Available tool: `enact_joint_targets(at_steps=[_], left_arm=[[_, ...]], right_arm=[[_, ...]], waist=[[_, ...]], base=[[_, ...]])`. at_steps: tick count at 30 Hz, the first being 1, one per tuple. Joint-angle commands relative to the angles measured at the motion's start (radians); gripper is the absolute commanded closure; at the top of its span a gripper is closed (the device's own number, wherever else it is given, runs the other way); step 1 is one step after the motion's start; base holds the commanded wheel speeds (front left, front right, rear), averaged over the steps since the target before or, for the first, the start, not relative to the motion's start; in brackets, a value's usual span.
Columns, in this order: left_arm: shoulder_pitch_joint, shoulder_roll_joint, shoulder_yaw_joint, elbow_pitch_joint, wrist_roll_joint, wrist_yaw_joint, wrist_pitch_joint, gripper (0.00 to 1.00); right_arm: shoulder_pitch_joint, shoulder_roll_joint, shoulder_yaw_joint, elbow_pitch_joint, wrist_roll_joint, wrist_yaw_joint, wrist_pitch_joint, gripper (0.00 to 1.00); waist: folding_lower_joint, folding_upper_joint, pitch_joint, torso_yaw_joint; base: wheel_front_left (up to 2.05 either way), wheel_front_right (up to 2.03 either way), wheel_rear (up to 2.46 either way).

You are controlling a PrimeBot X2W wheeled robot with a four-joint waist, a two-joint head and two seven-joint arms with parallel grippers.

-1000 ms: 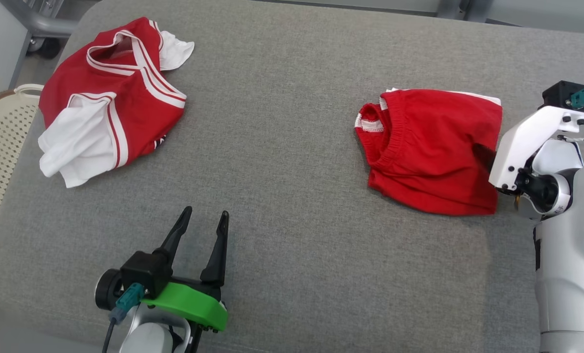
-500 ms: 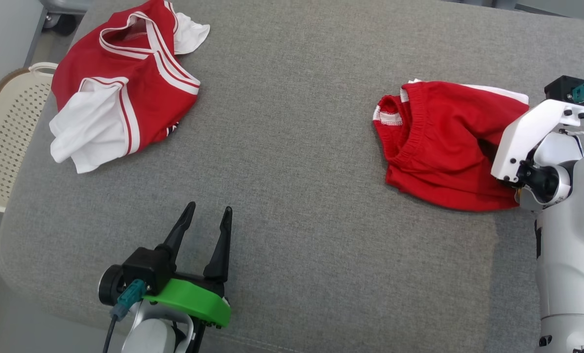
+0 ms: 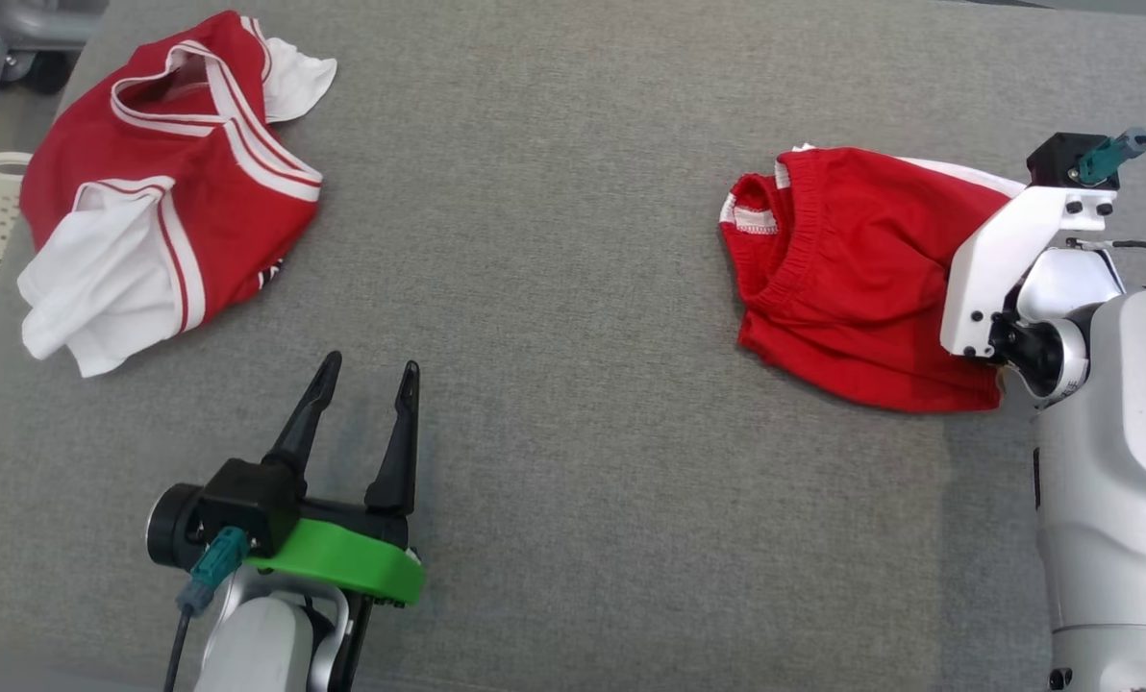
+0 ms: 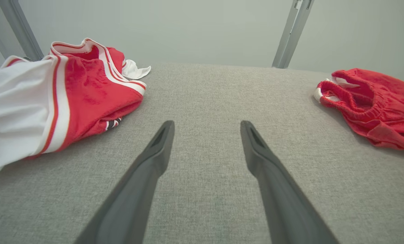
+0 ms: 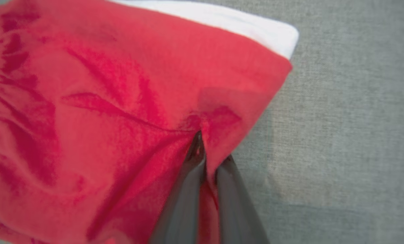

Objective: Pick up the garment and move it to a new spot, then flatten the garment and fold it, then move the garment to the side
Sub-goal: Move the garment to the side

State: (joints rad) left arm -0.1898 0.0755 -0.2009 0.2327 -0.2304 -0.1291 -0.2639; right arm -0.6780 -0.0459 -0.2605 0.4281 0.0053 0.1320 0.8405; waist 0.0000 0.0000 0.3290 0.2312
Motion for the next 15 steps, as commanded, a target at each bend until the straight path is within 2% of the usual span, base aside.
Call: enact_joint_targets(at_steps=[1,8,15], left_arm=[[-0.014,0.005,0.005,-0.006,0.009,-0.001,0.000,0.00],[-0.032,0.014,0.032,-0.080,0.039,0.005,0.000,0.00],[-0.061,0.025,0.009,-0.130,0.039,0.000,0.000,0.00]], right_arm=[[0.024,-0.016,0.000,-0.006,-0.004,-0.002,0.008,1.00],[0.050,-0.127,0.110,-0.098,0.047,-0.002,0.075,1.00],[0.053,-0.279,0.220,-0.153,0.133,-0.002,0.105,1.00]], waist=[[0.0000,0.0000,-0.005,-0.039],[0.0000,0.0000,0.023,-0.161],[0.0000,0.0000,0.084,-0.237]], base=[[0.00,0.00,0.00],[0.00,0.00,0.00],[0.00,0.00,0.00]])
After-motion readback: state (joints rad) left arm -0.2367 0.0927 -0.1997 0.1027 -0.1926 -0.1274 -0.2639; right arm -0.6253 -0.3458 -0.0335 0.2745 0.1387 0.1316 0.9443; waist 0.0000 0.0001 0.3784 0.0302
